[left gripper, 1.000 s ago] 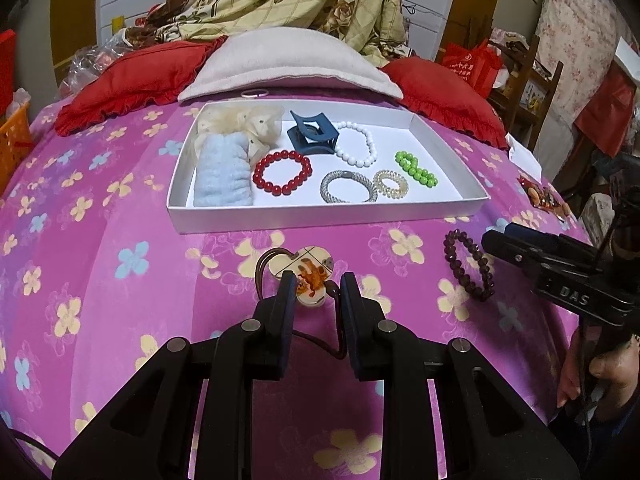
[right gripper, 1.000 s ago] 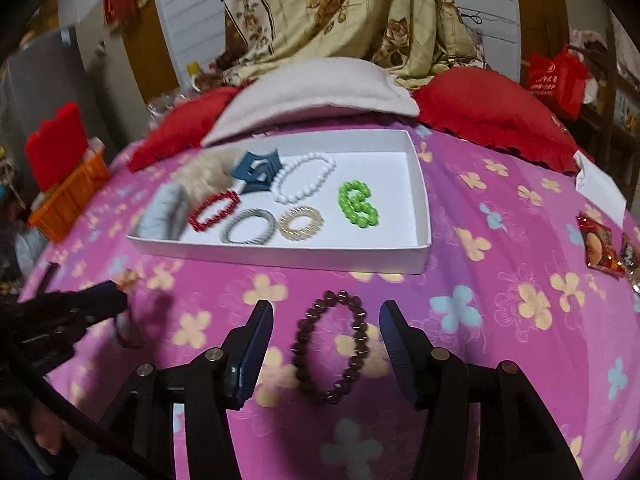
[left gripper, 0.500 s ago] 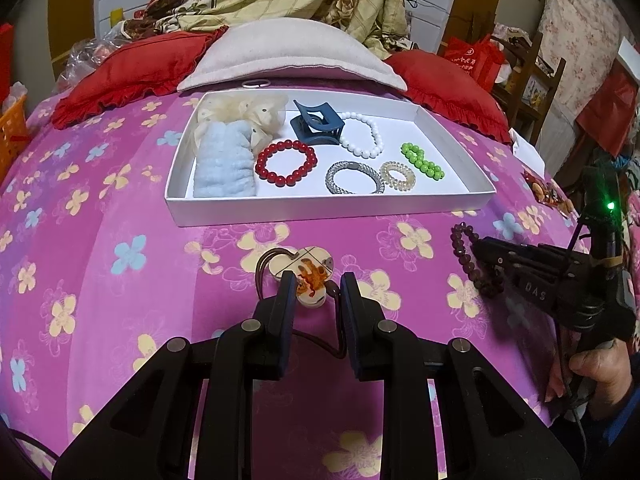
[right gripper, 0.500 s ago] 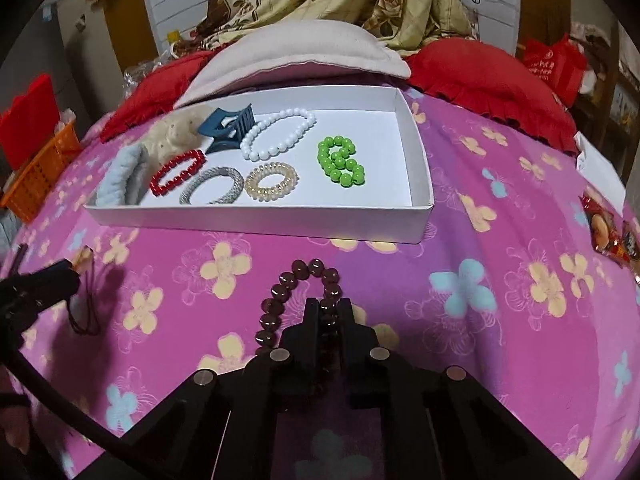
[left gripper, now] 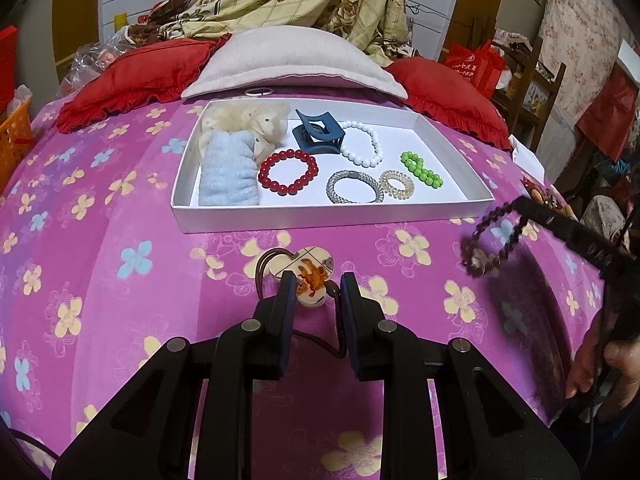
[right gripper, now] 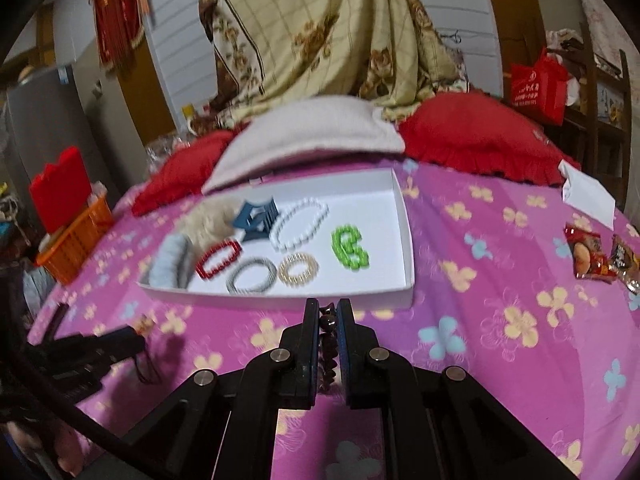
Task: Organize jewelry
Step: 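Place the charm hair tie in the tray with the left tool while the right tool places the brown bracelet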
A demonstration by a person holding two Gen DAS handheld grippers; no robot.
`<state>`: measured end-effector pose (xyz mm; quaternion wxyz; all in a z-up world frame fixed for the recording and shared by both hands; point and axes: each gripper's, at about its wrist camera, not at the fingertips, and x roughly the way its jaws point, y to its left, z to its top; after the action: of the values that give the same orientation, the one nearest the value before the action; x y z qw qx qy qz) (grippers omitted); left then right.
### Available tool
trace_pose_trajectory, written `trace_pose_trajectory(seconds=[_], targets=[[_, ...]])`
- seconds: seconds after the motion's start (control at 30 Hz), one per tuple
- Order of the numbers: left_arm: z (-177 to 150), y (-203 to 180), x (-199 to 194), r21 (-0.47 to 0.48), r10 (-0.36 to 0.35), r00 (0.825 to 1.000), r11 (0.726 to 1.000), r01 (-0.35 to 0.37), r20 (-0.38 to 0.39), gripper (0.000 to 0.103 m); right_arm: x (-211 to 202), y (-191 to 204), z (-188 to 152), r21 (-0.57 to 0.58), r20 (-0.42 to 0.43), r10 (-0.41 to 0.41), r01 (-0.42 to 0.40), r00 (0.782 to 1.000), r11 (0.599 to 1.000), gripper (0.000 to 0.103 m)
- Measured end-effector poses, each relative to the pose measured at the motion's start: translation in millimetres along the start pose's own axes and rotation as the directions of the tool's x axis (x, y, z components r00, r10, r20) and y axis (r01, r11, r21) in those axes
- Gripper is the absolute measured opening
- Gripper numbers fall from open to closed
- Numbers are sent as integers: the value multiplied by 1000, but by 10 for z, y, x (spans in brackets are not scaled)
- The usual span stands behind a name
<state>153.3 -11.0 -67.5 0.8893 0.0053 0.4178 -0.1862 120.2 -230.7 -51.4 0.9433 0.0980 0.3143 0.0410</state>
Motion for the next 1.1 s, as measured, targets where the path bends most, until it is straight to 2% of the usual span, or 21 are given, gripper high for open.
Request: trace_pose_trajectory(seconds=[0.1,0.4,0.6,0.83,1.1], targets=[[27,-18,-50,0,1,1000,1000,-1,11,21,-72,38,102,-12,30,10,-10,999,1000,8],[238,-81,-183,12,19,999,1000,-20,51,21,-34,-29,358,16,47,50,-51,998,999,8],[525,-111,-170,15,0,998,1000,0,55,21,145,17,641,-19,38,45,-45,998,999,8],[1013,-293,62,61,-11,999,998,8,52,21,567,-36,1048,-39,-11,7,-8,1000,999,8],[1349,-541,482,73,-39,999,997,37,19,21,968,-118,1328,-80,-57,-61,56,997,995,8]])
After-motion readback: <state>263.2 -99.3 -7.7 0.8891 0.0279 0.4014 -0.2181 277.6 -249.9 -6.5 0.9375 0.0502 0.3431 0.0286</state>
